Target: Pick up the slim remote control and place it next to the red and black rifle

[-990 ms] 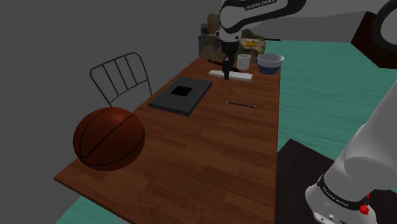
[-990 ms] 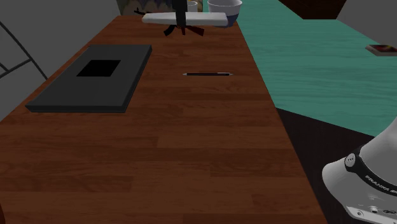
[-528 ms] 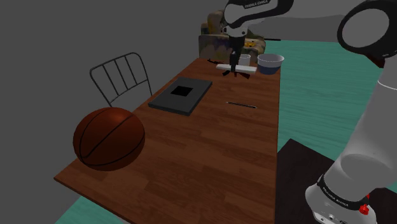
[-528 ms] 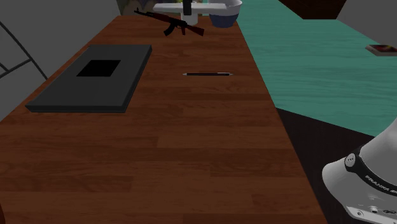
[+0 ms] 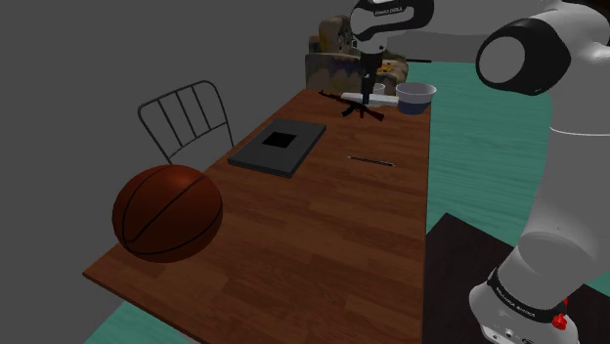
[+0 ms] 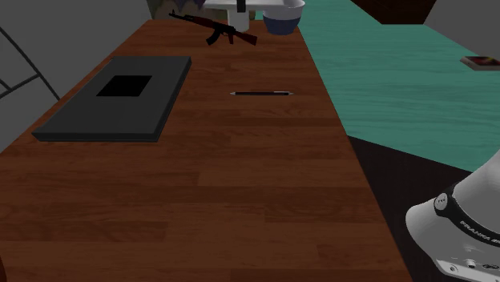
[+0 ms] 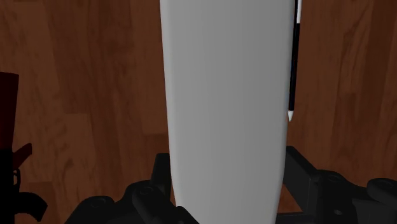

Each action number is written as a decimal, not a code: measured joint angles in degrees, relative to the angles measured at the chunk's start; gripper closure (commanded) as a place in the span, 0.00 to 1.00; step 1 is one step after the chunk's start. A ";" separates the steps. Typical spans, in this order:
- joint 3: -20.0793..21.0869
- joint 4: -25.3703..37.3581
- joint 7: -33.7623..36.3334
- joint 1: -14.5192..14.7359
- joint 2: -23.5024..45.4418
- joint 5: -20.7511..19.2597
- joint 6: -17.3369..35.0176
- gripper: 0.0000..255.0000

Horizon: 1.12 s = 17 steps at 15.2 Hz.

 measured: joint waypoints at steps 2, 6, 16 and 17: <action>-0.02 -1.02 -0.21 -0.10 0.35 0.06 1.38 1.00; 0.06 -4.52 -0.10 0.09 0.22 0.05 4.74 1.00; 0.17 -10.63 -0.20 0.19 1.17 0.24 11.80 1.00; 0.18 -11.30 -0.23 0.18 1.24 0.26 12.53 1.00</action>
